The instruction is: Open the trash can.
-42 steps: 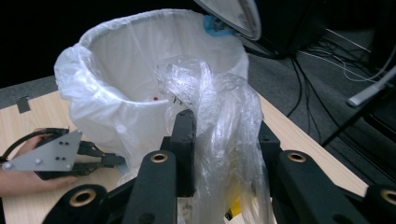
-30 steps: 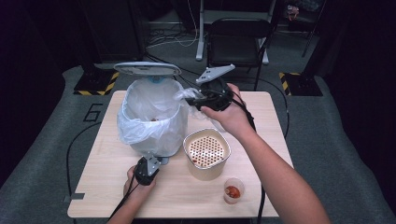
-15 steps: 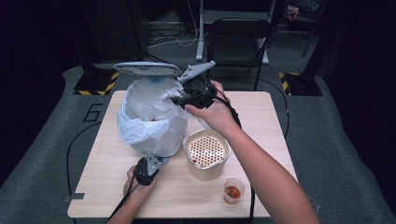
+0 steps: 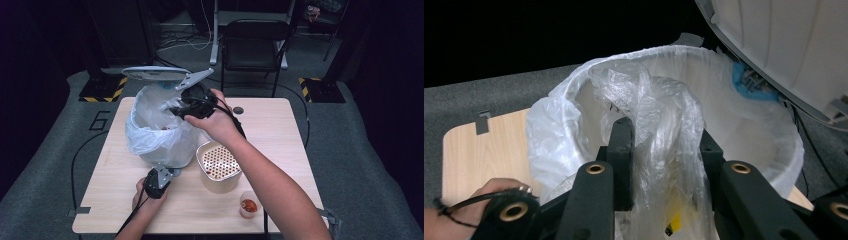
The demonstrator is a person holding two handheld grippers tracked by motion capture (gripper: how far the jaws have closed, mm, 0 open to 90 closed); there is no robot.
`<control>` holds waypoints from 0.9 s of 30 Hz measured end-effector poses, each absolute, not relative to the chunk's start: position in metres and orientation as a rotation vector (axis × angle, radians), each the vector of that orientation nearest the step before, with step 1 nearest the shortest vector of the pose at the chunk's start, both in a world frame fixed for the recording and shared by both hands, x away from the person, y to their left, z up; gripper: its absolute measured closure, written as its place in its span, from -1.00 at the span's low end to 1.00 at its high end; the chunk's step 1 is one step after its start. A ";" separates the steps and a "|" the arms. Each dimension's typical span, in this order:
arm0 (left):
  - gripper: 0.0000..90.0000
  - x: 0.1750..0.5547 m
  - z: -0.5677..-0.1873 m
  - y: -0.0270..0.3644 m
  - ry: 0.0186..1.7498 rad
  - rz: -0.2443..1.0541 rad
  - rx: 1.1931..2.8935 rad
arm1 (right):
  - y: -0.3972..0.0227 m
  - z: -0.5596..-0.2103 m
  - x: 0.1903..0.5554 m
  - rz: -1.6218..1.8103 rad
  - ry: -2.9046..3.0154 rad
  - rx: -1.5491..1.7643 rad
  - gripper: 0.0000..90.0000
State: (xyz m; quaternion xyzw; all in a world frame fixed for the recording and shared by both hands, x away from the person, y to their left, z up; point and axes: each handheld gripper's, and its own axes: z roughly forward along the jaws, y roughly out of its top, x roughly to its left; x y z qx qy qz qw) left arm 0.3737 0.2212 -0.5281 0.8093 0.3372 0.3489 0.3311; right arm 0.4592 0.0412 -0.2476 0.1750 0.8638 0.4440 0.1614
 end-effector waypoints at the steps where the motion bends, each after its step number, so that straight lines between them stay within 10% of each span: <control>1: 1.00 0.374 -0.528 0.221 0.882 0.912 2.115 | 0.046 -0.249 0.460 1.251 2.465 0.490 0.55; 18: 1.00 0.374 -0.528 0.221 0.882 0.912 2.114 | 0.071 -0.253 0.470 1.193 2.417 0.448 0.53; 27: 1.00 0.373 -0.528 0.220 0.884 0.914 2.116 | 0.077 -0.265 0.476 1.153 2.395 0.486 0.18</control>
